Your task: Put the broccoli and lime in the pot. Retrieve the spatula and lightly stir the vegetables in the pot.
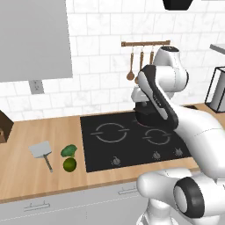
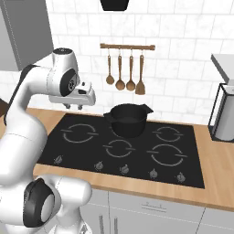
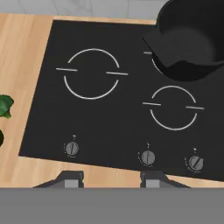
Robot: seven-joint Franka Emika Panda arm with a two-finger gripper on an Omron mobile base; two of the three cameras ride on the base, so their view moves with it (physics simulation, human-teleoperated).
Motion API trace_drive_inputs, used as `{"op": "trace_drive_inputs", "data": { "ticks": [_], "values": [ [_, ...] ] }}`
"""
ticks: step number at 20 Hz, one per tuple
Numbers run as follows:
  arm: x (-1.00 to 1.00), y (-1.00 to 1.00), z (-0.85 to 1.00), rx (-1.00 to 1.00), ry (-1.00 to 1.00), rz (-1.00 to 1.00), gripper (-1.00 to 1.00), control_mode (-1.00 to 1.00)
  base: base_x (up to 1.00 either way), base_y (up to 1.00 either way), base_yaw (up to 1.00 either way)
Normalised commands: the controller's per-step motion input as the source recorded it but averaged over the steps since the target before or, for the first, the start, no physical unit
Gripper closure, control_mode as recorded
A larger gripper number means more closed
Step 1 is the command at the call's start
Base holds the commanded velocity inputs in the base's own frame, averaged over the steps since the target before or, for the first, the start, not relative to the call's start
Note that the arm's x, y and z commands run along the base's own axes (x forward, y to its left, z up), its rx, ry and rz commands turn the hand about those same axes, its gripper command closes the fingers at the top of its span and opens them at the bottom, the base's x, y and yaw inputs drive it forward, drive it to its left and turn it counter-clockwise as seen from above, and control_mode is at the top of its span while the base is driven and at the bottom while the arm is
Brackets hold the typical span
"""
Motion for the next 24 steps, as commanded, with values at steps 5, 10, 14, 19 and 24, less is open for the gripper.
{"op": "trace_drive_inputs", "data": {
  "ticks": [5, 10, 14, 19, 24],
  "values": [
    [-0.34, 0.00, 0.00, 0.00, -0.04, 0.00, -1.00, -1.00, 0.00, 0.00, 0.00],
    [-0.83, 0.05, -0.09, 0.01, -0.01, 0.00, -1.00, -1.00, 0.00, 0.00, 0.00],
    [-0.77, 0.03, -0.14, 0.02, 0.00, 0.00, -1.00, -1.00, 0.00, 0.00, 0.00],
    [-0.53, 0.13, -0.23, 0.06, 0.00, 0.00, -1.00, -1.00, 0.00, 0.00, 0.00],
    [-0.45, 0.23, -0.33, 0.08, 0.01, 0.00, -1.00, -1.00, 0.00, 0.00, 0.00]
  ]
}}
